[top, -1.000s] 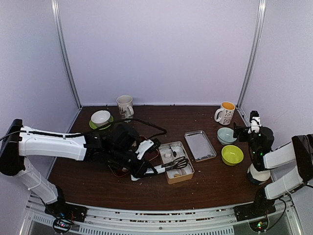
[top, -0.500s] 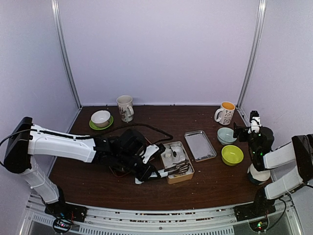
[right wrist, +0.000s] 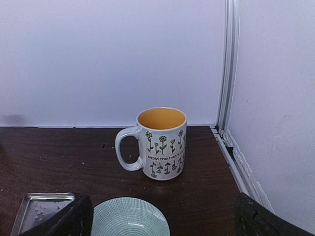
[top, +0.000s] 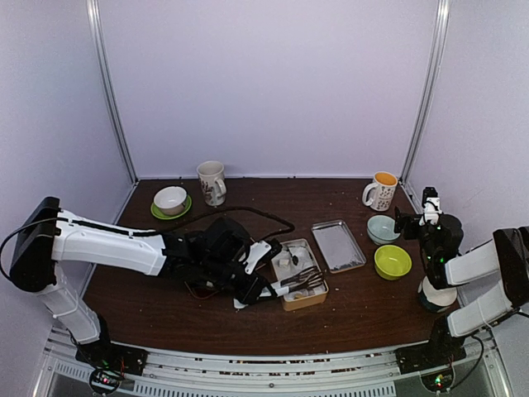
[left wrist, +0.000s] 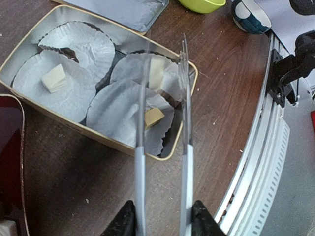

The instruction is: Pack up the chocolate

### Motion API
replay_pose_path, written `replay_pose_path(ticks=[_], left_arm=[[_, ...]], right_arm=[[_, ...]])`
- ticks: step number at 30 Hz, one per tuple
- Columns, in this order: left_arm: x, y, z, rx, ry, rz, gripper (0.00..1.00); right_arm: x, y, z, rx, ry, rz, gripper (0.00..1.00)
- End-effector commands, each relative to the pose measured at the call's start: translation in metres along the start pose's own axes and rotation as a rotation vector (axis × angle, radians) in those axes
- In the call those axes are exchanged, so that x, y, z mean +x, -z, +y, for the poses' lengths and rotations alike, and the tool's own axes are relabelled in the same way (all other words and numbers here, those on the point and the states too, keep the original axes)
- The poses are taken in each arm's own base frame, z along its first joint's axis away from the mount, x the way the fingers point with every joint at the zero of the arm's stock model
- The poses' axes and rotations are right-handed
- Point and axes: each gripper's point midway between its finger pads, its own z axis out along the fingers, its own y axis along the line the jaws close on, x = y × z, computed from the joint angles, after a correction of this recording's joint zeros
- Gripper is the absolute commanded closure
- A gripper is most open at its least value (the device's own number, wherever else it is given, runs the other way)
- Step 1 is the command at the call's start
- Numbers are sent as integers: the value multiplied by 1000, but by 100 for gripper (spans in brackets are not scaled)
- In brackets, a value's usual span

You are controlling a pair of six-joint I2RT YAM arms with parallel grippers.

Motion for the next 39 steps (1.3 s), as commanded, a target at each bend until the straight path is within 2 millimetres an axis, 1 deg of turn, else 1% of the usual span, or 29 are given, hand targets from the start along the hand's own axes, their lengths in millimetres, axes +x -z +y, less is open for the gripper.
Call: replay_pose_path(ticks=[1, 5, 9, 11, 15, 18, 19, 21, 23, 25, 26, 27, 28, 33, 35, 39], left_arm=[[-21, 3, -7, 5, -24, -82, 57], [-27, 8, -8, -3, -51, -107, 52], [-40, 22, -10, -19, -65, -153, 52], [-48, 33, -9, -44, -67, -189, 54], [-63, 62, -1, -136, -80, -259, 56], [-67, 78, 4, -164, -105, -291, 56], [-66, 80, 5, -152, -104, -290, 54], [-60, 77, 3, -120, -104, -260, 46], [-45, 71, 0, -85, -117, -206, 38], [-29, 64, 2, -73, -114, -155, 31], [-20, 60, 4, -68, -113, -133, 23], [-12, 57, 6, -64, -114, -119, 11], [-3, 54, 9, -66, -112, -108, 3], [24, 42, 13, -79, -142, -94, 2], [34, 33, 13, -94, -164, -67, 2], [58, 9, 10, -86, -199, 19, 2]], right_arm=[[-3, 1, -2, 13, -4, -18, 0], [-3, 1, -2, 9, -3, -18, 0], [-3, 1, -2, 11, -3, -19, 0], [-4, 1, -2, 10, -3, -19, 0], [-3, 1, -2, 11, -3, -18, 0], [-3, 1, -2, 11, -3, -18, 0], [-4, 1, -2, 11, -3, -19, 0], [-3, 1, -1, 9, -3, -18, 0], [-3, 1, -2, 10, -3, -18, 0], [-3, 1, -2, 9, -2, -17, 0], [-3, 1, -2, 10, -3, -18, 0], [-3, 1, -2, 10, -3, -17, 0], [-3, 1, -2, 11, -3, -18, 0], [-4, 1, -2, 10, -3, -19, 0], [-3, 1, -2, 11, -3, -18, 0], [-3, 1, -2, 10, -3, -18, 0]])
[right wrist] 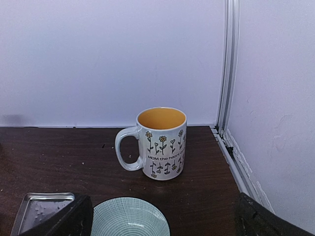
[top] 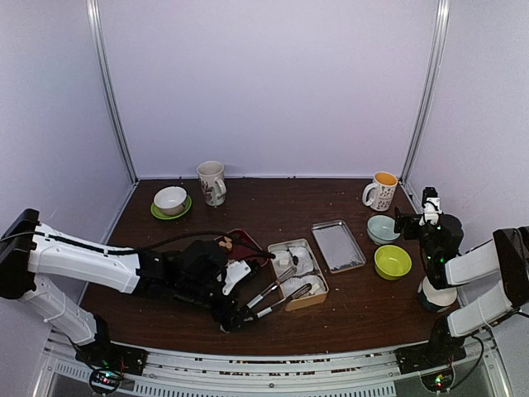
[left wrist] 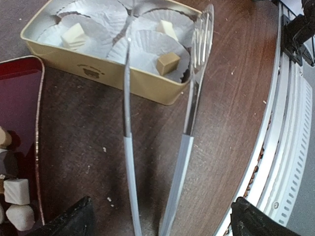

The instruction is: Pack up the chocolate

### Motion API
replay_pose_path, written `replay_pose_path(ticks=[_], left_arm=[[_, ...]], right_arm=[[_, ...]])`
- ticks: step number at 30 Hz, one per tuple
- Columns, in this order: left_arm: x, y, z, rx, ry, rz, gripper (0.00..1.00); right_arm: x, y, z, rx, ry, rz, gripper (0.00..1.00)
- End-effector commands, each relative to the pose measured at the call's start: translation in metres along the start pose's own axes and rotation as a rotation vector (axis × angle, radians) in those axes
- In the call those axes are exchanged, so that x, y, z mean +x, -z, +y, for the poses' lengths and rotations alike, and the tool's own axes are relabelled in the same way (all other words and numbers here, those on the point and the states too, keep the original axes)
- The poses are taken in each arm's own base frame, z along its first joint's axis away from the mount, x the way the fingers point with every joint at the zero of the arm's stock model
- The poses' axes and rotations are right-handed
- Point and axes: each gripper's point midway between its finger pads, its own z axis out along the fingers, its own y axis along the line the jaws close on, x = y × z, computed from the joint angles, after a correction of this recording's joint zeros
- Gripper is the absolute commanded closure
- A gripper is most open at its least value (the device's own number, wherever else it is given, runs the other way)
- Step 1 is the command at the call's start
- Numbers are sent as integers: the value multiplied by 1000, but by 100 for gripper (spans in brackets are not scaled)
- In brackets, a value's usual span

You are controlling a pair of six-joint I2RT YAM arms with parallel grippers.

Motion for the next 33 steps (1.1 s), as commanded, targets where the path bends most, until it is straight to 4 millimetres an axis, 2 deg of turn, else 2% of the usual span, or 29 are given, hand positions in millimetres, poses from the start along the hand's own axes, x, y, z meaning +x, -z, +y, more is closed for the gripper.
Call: replay_pose_path(ticks=[1, 6, 11, 14, 18, 19, 21, 28, 33], left_arm=[[4, -22, -11, 14, -66, 10, 2], [11, -41, -5, -26, -58, 59, 5], [13, -52, 2, -67, -44, 89, 17], [13, -53, 5, -81, -42, 80, 25], [11, -53, 9, -105, -40, 67, 42], [11, -53, 9, -109, -41, 64, 45], [11, -53, 10, -107, -40, 57, 47], [9, -50, 8, -97, -47, 36, 65], [5, -46, 10, -111, -49, 26, 71]], right_arm=[[-3, 1, -2, 10, -3, -18, 0], [-3, 1, -2, 11, -3, -16, 0], [-3, 3, 2, -12, 6, -23, 0], [-7, 6, 22, -105, 56, -37, 0], [-16, 4, 32, -114, 99, 10, 1], [-11, 3, 32, -113, 92, 60, 2], [-15, 3, 35, -123, 81, 80, 3], [-11, 13, 45, -140, 54, 229, 3], [-6, 23, 56, -167, -4, 386, 4]])
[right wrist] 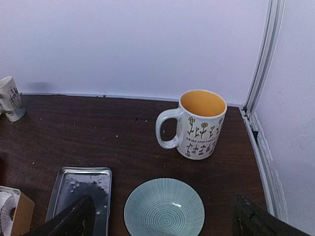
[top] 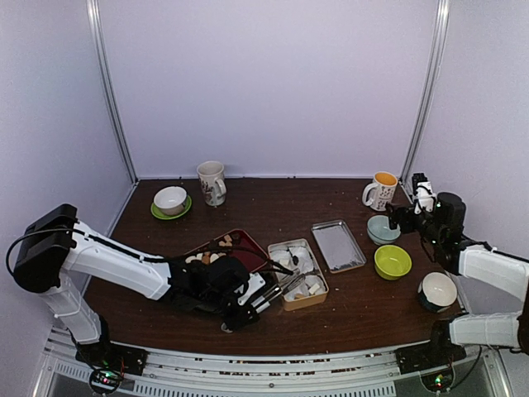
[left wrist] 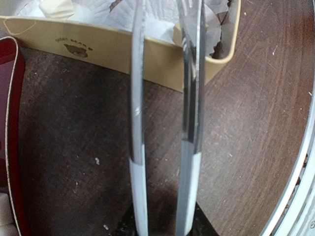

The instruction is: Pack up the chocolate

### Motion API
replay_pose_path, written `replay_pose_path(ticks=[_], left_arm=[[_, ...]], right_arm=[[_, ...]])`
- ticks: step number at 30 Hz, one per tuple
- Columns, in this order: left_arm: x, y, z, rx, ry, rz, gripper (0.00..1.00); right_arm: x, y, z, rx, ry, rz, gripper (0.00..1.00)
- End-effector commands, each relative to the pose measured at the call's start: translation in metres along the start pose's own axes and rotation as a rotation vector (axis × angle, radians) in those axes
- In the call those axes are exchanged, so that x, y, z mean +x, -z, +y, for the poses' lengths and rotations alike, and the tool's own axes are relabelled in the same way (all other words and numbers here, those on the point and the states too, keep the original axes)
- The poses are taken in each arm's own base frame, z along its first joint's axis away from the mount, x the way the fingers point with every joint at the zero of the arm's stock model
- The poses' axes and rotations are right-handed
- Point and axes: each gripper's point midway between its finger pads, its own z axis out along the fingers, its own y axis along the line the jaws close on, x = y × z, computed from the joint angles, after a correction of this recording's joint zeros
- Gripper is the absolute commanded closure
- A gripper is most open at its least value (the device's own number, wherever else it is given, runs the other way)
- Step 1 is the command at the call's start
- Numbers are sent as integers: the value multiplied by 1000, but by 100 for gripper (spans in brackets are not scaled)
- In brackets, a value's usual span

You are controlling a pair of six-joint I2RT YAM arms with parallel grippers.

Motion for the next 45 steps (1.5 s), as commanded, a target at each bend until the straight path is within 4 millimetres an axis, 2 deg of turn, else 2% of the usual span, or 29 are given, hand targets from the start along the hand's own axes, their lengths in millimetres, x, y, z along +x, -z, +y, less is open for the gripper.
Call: replay_pose_path(ticks=[1, 3, 6, 9, 12, 16, 18, 21, 26, 36, 41, 45], left_arm=[[-18, 10, 2, -16, -5, -74, 72], [-21, 14, 3, -26, -7, -87, 73], [-30, 24, 7, -52, -11, -116, 73], [-35, 35, 14, -98, -8, -140, 73], [-41, 46, 21, -130, -3, -159, 73], [-47, 59, 38, -167, 32, -172, 73], [-48, 66, 50, -185, 64, -180, 74], [-49, 77, 71, -200, 129, -198, 74], [-42, 83, 105, -198, 251, -183, 74], [-21, 66, 148, -233, 340, 14, 73], [-17, 60, 155, -240, 343, 71, 65], [-21, 64, 159, -262, 330, 74, 54]], right_arm=[[24, 7, 16, -43, -62, 226, 5], [28, 10, 30, -70, -65, 282, 7], [35, 16, 64, -148, -26, 366, 8], [54, 24, 86, -190, 43, 499, 9], [67, 24, 94, -187, 31, 624, 10], [81, 16, 101, -169, -28, 770, 24], [89, 9, 107, -180, -44, 832, 34], [96, -2, 113, -178, -62, 880, 37], [100, -23, 105, -92, -54, 891, 36], [114, -57, 92, 18, -27, 920, 39], [129, -68, 93, 11, -32, 971, 46], [137, -74, 89, 37, -24, 990, 49]])
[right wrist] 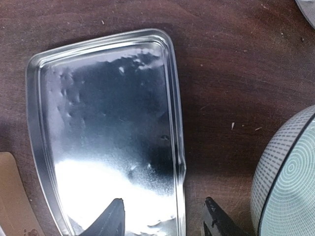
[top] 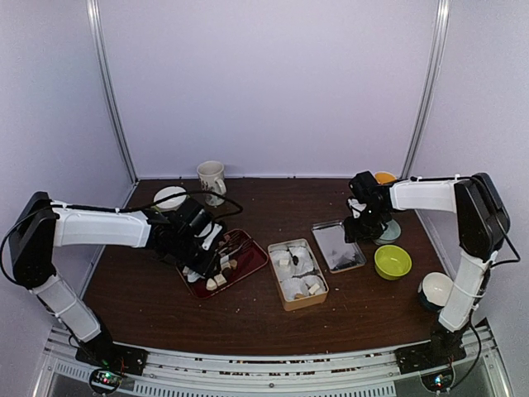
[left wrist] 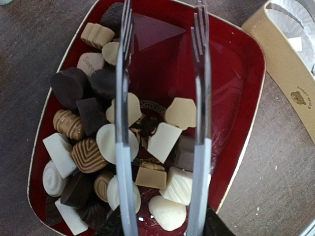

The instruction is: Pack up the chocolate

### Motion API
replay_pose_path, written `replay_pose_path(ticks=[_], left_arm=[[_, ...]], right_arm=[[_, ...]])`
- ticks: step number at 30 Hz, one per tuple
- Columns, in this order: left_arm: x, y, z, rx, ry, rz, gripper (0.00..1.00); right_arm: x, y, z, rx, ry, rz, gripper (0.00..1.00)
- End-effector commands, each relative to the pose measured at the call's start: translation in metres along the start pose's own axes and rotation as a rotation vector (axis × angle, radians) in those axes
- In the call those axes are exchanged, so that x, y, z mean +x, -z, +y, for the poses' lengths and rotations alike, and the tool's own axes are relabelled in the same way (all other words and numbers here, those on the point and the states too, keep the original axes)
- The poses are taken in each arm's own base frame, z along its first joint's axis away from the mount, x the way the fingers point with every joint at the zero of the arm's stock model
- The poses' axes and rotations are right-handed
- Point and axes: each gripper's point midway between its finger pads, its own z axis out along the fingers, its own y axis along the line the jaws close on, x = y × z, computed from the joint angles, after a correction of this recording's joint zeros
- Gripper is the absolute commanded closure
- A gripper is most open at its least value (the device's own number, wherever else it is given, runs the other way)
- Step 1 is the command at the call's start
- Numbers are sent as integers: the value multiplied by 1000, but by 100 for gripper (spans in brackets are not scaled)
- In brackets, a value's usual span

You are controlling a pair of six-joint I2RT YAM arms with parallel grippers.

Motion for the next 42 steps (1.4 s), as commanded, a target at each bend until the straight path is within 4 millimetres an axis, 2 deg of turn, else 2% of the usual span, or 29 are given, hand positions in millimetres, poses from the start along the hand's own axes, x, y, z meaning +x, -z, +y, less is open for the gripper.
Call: replay_pose_path(ticks=[1, 5, 10, 12, 18, 22, 28, 38, 42], left_arm=[[-18, 10, 0, -8, -29, -31, 51], [-26, 21, 5, -41, -33, -70, 40], [-40, 42, 9, -65, -29, -145, 25], [-45, 52, 10, -71, -24, -182, 22], [-55, 69, 9, -66, -25, -242, 22], [-54, 68, 8, -59, -29, -232, 22], [-50, 62, 8, -57, -33, -213, 23], [-45, 57, 8, -57, -38, -207, 23], [-44, 58, 9, -61, -42, -206, 23]], right_arm=[[-5, -4, -10, 51, -16, 9, 49], [-9, -4, -19, 77, -32, 11, 54], [-6, -7, -20, 87, -19, 64, 54], [-5, -8, -21, 92, -18, 83, 54], [6, -12, -25, 112, -18, 171, 56], [16, -15, -26, 122, -6, 235, 57], [34, -17, -29, 137, 31, 342, 62], [53, -16, -29, 131, 57, 403, 86], [59, -14, -26, 109, 65, 402, 91]])
